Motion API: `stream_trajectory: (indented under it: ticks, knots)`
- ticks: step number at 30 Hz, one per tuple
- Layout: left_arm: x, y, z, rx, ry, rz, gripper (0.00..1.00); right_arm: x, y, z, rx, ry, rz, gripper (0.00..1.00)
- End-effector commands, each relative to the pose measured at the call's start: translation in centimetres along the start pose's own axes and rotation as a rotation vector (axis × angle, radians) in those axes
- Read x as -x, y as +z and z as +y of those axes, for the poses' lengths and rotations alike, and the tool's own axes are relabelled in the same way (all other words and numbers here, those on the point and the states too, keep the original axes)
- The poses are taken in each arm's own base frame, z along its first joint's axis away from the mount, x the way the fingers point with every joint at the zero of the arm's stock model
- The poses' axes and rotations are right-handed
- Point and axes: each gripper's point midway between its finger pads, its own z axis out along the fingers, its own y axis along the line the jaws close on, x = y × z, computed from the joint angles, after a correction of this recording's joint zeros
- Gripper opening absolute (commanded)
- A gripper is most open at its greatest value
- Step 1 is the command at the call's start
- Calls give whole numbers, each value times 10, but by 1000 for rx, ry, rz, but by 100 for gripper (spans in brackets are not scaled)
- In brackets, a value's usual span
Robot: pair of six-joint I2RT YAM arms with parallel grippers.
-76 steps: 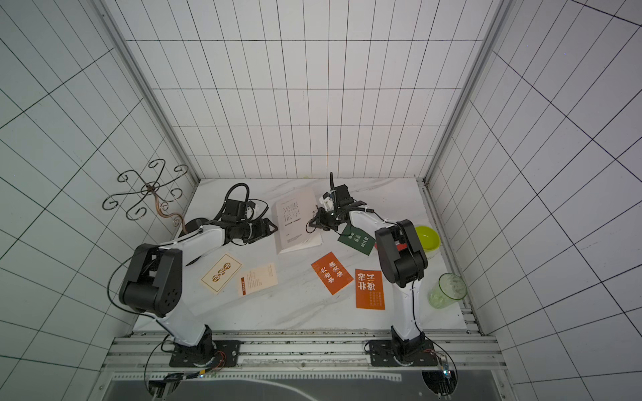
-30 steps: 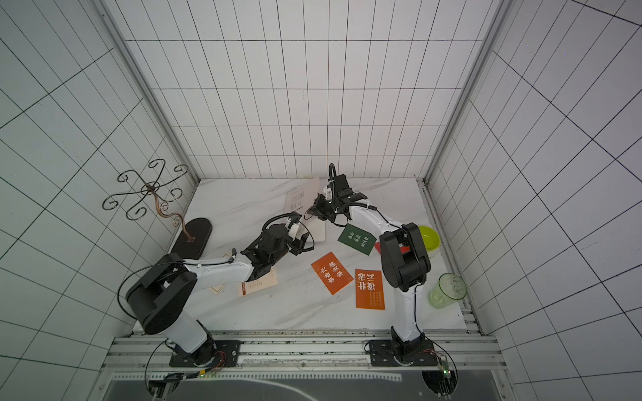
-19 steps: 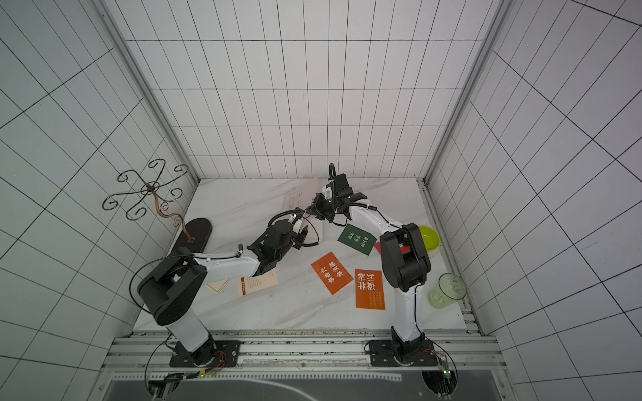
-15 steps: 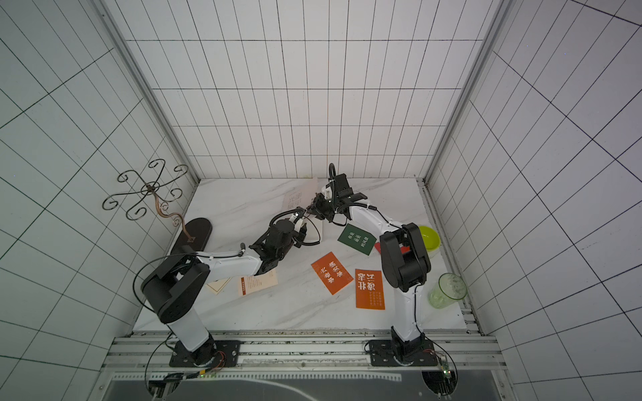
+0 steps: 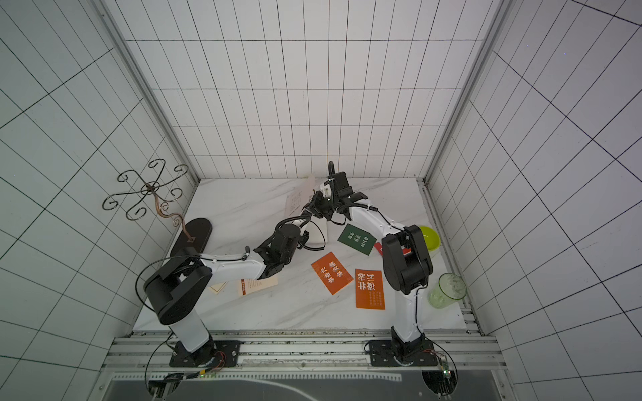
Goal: Place the photos into the photo albums
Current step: Open the photo album at the center of the board.
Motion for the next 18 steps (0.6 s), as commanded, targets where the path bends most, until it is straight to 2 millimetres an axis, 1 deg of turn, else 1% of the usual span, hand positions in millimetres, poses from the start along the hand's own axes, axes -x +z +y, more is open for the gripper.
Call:
stream_trajectory:
  ticks: [1, 5, 7, 11, 18]
  knots:
    - [2, 3, 8, 40, -63, 11, 0, -4, -15, 24, 80, -24, -6, 17]
    - [6, 0, 10, 38, -82, -2, 0, -1, -18, 24, 77, -25, -19, 32]
    - [8, -2, 13, 48, -103, -7, 0, 0, -21, 23, 75, -25, -30, 37]
    - [13, -8, 18, 46, -166, -18, 0, 9, -34, 18, 59, -24, -78, 41]
    - [21, -20, 18, -3, -266, -62, 0, 30, -62, 6, 35, -23, -169, 41]
